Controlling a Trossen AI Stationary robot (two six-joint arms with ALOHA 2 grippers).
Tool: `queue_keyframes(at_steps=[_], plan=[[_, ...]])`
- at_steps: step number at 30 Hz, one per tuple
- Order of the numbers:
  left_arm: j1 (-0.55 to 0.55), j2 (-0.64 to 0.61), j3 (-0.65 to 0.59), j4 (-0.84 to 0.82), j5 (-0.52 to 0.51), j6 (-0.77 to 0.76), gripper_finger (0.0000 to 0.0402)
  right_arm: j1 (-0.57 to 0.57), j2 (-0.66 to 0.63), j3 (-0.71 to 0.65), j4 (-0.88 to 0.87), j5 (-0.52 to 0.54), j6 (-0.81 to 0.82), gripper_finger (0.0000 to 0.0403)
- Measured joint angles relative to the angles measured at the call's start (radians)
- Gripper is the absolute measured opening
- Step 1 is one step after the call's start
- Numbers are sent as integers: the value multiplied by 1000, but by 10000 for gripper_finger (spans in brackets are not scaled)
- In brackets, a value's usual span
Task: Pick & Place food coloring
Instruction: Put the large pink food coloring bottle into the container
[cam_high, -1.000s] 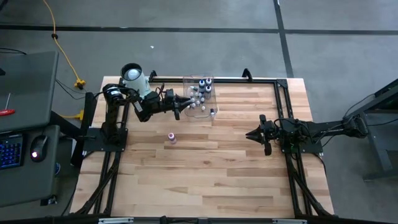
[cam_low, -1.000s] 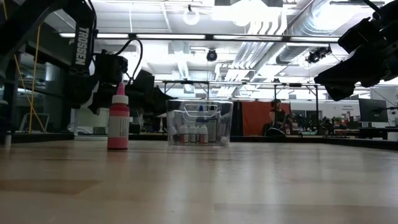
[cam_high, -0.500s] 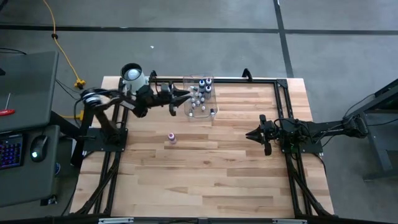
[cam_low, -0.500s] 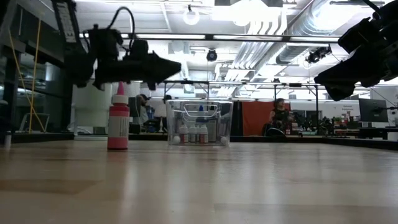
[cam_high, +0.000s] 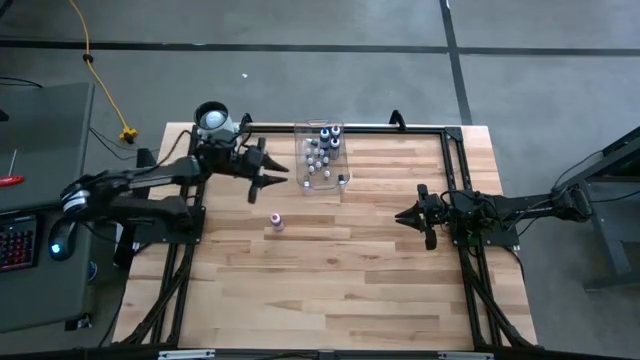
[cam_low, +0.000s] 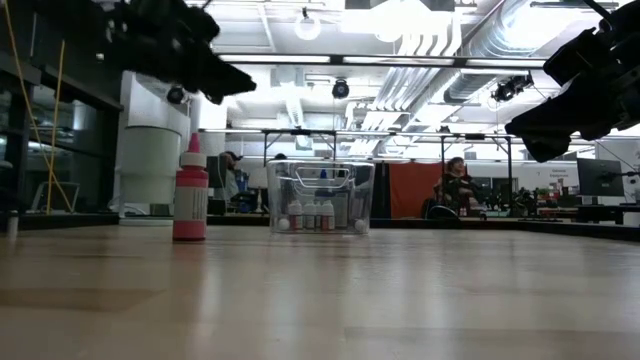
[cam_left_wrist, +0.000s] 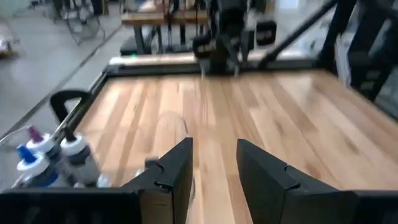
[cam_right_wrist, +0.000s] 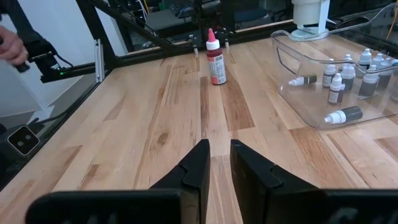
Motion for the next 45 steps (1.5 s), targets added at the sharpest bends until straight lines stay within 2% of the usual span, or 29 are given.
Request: queue_keyframes(at_steps=[5, 10, 20, 25, 33, 40, 45], plan=[[-65, -113, 109, -366, -103, 99, 122, 0, 0, 0, 0, 0, 0, 52], [-139, -132, 248, -666, -224, 118, 122, 0, 0, 0, 0, 0, 0, 52], [-302, -56, 445, -1010, -414, 128, 122, 0, 0, 0, 0, 0, 0, 52], [-360, 22, 484, -1091, -503, 66, 122, 0, 0, 0, 0, 0, 0, 55], [-419, 149, 499, -1171, -464, -17, 132, 0, 0, 0, 0, 0, 0, 51], [-419, 230, 499, -1151, -398, -49, 210, 0, 0, 0, 0, 0, 0, 52], [-419, 267, 499, -1142, -461, -42, 269, 0, 0, 0, 0, 0, 0, 52]])
